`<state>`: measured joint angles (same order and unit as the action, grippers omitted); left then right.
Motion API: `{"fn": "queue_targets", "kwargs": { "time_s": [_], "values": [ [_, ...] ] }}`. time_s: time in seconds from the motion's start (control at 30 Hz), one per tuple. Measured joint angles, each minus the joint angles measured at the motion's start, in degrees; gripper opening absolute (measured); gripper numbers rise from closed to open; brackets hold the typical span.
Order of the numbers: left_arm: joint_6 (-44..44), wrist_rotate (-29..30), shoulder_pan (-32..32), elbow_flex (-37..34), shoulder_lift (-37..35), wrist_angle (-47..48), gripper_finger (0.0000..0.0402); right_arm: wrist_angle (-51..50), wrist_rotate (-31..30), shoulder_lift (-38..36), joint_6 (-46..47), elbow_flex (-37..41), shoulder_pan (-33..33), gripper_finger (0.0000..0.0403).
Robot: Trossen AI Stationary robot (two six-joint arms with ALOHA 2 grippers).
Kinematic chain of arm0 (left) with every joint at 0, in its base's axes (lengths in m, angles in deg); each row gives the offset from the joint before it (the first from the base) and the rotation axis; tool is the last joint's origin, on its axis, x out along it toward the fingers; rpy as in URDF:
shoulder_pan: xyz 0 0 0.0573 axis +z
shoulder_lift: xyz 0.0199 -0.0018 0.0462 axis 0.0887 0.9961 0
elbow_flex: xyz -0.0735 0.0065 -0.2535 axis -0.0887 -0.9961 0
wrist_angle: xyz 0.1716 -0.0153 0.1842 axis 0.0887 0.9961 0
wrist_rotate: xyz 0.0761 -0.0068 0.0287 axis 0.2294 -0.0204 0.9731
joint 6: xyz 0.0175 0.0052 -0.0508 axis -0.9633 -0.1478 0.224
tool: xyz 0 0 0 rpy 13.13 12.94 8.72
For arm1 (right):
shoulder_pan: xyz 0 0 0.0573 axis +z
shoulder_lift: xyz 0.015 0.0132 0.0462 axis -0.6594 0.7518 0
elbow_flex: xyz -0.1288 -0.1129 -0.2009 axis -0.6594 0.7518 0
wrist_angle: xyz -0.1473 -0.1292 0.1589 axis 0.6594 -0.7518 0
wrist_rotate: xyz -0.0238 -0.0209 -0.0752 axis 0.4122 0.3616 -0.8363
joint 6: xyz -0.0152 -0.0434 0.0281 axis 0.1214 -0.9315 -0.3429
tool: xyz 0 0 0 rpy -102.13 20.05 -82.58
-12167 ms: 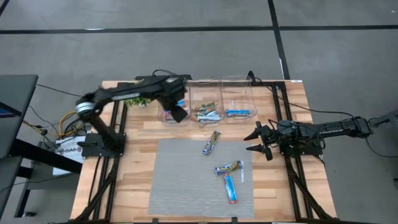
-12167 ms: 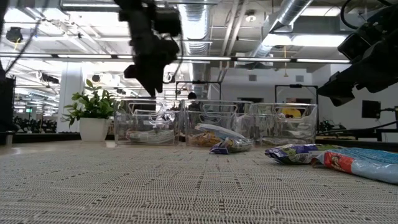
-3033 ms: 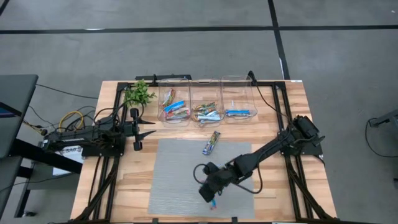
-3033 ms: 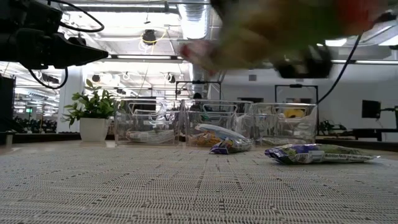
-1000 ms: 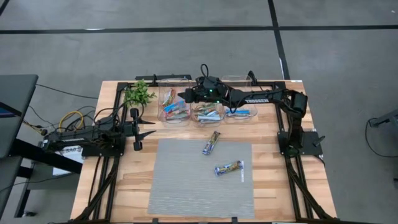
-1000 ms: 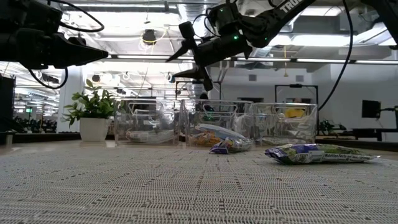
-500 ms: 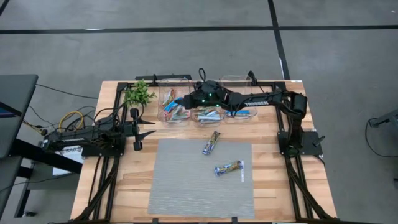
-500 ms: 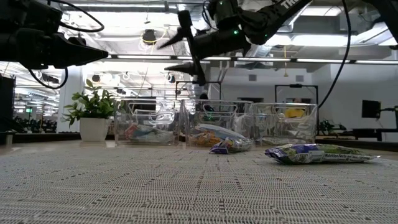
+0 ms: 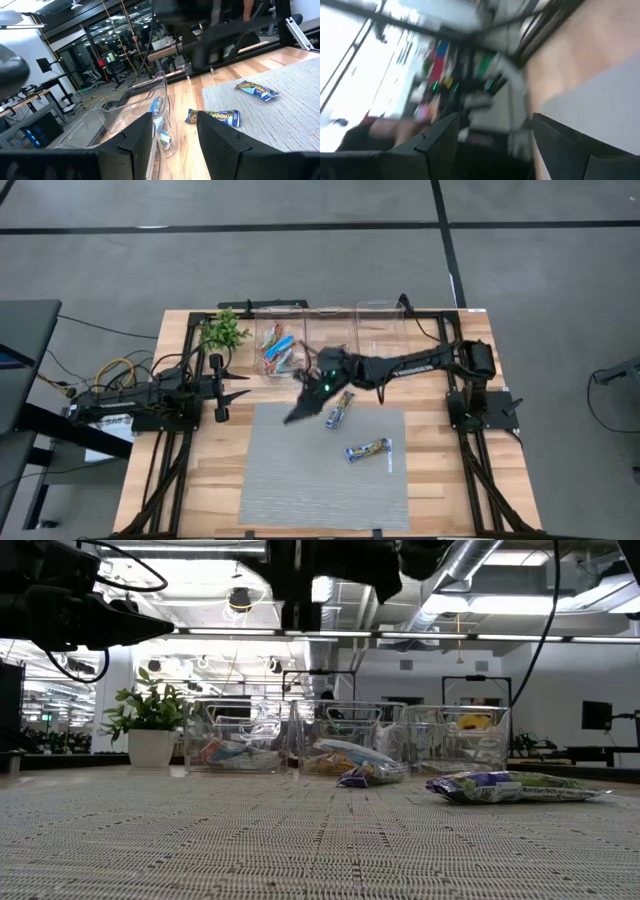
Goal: Pick and place Granola Bars by type
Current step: Put the blue granola bar into the right transparent bin
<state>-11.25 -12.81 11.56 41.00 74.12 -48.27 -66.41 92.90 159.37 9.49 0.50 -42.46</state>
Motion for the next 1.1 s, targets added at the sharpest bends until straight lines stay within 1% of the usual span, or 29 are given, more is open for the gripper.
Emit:
{"fn": "queue_targets", "kwargs": {
  "time_s": [0.13, 0.23, 0.33, 0.47, 0.53, 0.67, 0.73, 0.8, 0.9, 1.03, 1.1],
  "values": [
    [0.02, 0.0, 0.0, 0.01, 0.0, 0.0, 0.0149, -0.79, 7.94, -0.01, 3.59, 0.0, 4.15, 0.0244],
    [0.0, 0.01, 0.0, 0.01, -0.02, 0.01, 0.0149, -4.74, 12.24, 0.0, 3.85, 0.0, 7.42, 0.0244],
    [0.0, 0.0, 0.01, 0.01, 0.0, 0.01, 0.0149, -10.2, 13.97, 0.0, 3.88, 0.0, 10.65, 0.0244],
    [0.01, 0.01, -0.01, 0.0, 0.0, 0.0, 0.0149, -18.63, 13.88, 0.0, 2.78, 0.0, 14.68, 0.0244],
    [0.0, 0.02, 0.0, 0.0, 0.0, 0.0, 0.0149, -24.61, 12.77, -0.02, 0.94, 0.0, 16.58, 0.0244],
    [0.0, 0.02, -0.01, -0.01, 0.0, 0.0, 0.0149, -40.31, 6.39, -0.02, -4.71, 0.0, 19.85, 0.0244],
    [0.0, 0.02, 0.01, 0.01, 0.0, 0.02, 0.0149, -48.42, 2.0, -0.22, -8.13, 0.01, 21.06, 0.0244],
    [0.0, 0.02, 0.01, -0.01, -0.02, 0.0, 0.0149, -56.21, -4.49, -0.83, -12.04, 0.07, 22.12, 0.0244],
    [0.0, 0.0, 0.01, 0.0, 0.0, 0.0, 0.0149, -65.67, -16.89, -2.11, -17.66, 0.1, 23.33, 0.0244],
    [0.0, 0.0, 0.01, -0.01, 0.0, 0.0, 0.0149, -73.34, -30.71, -4.64, -25.77, -0.02, 24.4, 0.0244],
    [0.0, 0.02, -0.01, 0.0, 0.0, -0.01, 0.0149, -75.93, -35.91, -5.66, -29.65, 0.06, 24.88, 0.0244]
  ]
}}
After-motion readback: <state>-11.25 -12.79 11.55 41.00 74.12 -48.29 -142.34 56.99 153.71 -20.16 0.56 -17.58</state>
